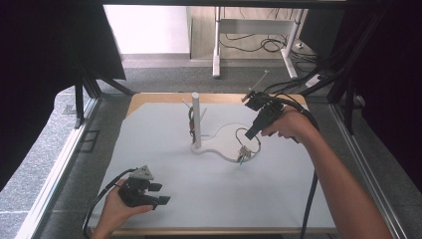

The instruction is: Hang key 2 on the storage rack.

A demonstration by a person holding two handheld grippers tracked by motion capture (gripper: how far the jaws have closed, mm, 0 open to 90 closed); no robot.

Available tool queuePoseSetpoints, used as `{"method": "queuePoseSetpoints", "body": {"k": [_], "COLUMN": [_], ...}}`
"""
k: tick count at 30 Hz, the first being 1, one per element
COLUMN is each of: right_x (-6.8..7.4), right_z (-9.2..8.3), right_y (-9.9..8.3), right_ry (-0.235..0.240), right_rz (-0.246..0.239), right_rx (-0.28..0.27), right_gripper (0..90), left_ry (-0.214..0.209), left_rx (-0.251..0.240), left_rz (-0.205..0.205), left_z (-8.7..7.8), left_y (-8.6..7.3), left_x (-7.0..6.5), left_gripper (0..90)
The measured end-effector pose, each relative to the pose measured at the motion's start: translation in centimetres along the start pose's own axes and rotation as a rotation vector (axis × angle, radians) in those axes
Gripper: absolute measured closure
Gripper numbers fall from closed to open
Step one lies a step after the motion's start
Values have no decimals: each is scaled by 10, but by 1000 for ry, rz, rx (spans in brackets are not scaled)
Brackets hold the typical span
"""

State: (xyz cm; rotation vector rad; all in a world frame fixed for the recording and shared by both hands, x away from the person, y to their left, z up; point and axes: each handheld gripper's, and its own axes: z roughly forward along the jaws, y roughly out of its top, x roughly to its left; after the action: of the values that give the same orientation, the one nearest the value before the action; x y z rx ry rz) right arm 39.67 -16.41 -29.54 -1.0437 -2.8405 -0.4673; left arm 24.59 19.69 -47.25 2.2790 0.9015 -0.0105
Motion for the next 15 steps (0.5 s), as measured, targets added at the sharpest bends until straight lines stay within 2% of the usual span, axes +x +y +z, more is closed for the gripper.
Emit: {"method": "queuePoseSetpoints", "body": {"k": [15], "right_x": [-11], "right_z": [-4], "right_y": [18], "right_ry": [-15], "right_rz": [29], "right_rx": [-7], "right_gripper": [876], "left_ry": [-9], "left_rx": [-5], "left_rz": [2], "left_z": [-1], "left_y": [1], "left_x": [-2], "left_gripper": [415]}}
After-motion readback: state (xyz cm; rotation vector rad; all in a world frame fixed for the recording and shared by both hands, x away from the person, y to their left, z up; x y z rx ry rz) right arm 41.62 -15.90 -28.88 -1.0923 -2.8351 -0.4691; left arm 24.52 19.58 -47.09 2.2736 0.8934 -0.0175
